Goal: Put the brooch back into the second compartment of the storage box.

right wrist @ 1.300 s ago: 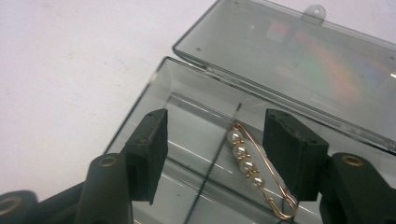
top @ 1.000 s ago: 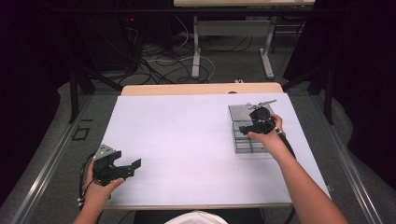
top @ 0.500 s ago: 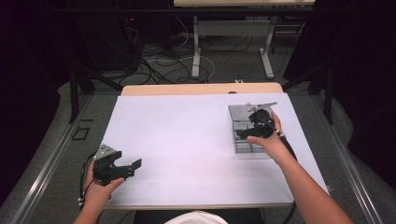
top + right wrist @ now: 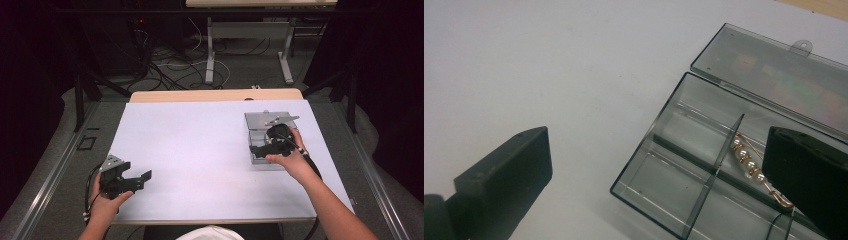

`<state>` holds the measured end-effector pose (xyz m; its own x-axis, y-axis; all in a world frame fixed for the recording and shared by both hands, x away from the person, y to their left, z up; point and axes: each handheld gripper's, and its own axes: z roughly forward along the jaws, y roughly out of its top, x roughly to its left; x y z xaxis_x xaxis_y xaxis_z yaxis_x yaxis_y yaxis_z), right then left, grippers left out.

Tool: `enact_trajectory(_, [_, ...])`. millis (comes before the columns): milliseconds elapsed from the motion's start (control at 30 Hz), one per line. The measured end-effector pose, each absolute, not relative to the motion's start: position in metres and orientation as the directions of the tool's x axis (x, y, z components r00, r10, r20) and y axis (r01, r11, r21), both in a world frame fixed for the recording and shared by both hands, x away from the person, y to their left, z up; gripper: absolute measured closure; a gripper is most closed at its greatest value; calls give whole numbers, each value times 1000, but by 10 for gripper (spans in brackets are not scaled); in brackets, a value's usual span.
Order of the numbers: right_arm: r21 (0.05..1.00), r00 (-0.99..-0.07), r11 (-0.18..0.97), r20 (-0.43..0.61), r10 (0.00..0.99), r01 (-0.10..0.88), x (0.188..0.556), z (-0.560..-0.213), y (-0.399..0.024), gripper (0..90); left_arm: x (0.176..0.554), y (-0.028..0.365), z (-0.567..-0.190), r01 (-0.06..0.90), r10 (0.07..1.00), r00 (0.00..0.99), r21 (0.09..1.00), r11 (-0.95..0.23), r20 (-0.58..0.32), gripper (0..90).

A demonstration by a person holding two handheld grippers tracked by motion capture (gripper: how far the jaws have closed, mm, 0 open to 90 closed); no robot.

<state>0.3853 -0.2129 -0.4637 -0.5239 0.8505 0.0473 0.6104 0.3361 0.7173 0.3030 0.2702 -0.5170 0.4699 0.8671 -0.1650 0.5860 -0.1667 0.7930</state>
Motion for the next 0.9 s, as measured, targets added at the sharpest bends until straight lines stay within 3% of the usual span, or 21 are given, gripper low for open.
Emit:
enact_trajectory(333, [740, -583, 335, 94, 807, 583, 360, -459, -213, 0, 302, 270, -517, 585, 866, 473, 793, -170, -164, 75])
enact_trajectory(900, [762, -600, 315, 118, 791, 566, 327, -489, -203, 0, 302, 268, -517, 585, 868, 471, 793, -171, -160, 75])
